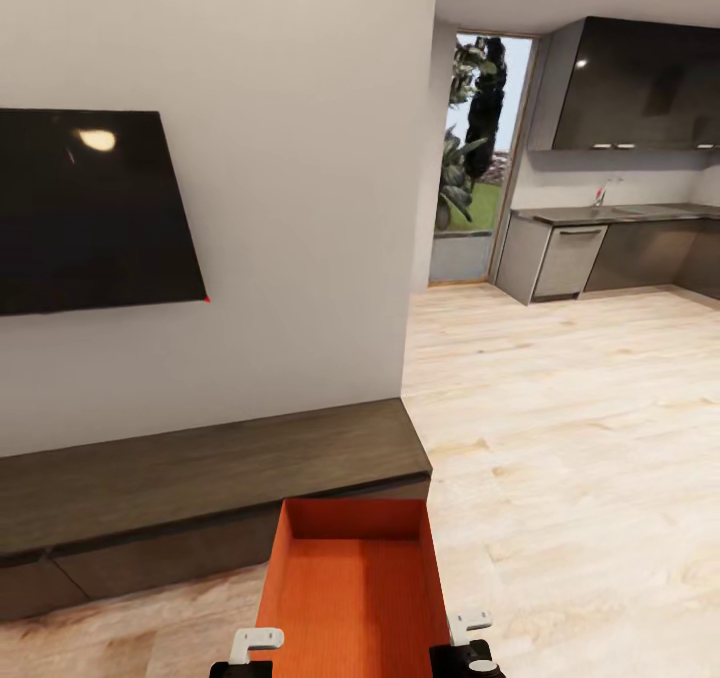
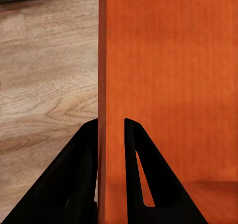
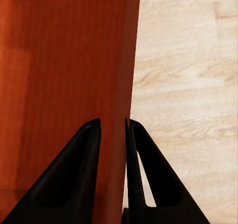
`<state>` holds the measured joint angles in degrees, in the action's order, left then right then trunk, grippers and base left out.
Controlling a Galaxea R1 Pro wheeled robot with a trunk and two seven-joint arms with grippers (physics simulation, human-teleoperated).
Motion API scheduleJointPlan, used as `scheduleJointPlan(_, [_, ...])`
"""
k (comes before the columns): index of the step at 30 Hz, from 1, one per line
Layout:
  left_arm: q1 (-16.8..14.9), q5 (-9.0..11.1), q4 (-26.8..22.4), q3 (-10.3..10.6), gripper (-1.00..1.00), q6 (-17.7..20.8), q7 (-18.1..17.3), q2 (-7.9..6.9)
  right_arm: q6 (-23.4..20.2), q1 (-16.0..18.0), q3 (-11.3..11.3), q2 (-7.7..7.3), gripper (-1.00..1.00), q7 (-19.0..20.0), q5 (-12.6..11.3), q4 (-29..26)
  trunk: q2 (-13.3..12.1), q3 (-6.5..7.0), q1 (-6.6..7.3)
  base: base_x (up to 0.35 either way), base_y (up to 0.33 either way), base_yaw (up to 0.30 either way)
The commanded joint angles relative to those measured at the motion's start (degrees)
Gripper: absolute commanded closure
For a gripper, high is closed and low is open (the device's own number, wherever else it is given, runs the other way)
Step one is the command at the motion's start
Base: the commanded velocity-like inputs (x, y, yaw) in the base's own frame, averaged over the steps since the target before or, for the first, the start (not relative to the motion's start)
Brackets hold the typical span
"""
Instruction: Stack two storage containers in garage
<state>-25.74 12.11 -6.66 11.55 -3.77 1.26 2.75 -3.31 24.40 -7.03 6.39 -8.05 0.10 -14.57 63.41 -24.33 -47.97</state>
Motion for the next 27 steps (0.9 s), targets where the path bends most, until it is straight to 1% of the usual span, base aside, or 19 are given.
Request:
scheduleJointPlan(1, [0.0, 0.9, 0.2, 1.6, 1.00, -0.2, 0.2, 0.06, 0.3, 0.0, -0.7, 0.12, 1.00, 0.1, -0.2, -0.3, -0.4, 0.13, 0.23, 0.000, 0.000, 0.000])
scheduleJointPlan(27, [0.0, 0.9, 0.2, 1.6, 1.00, -0.1, 0.2, 0.06, 0.3, 0.0, -0.7, 0.12, 1.00, 0.1, -0.2, -0.2, -10.8, 4.79, 5.94, 0.000, 0.000, 0.000])
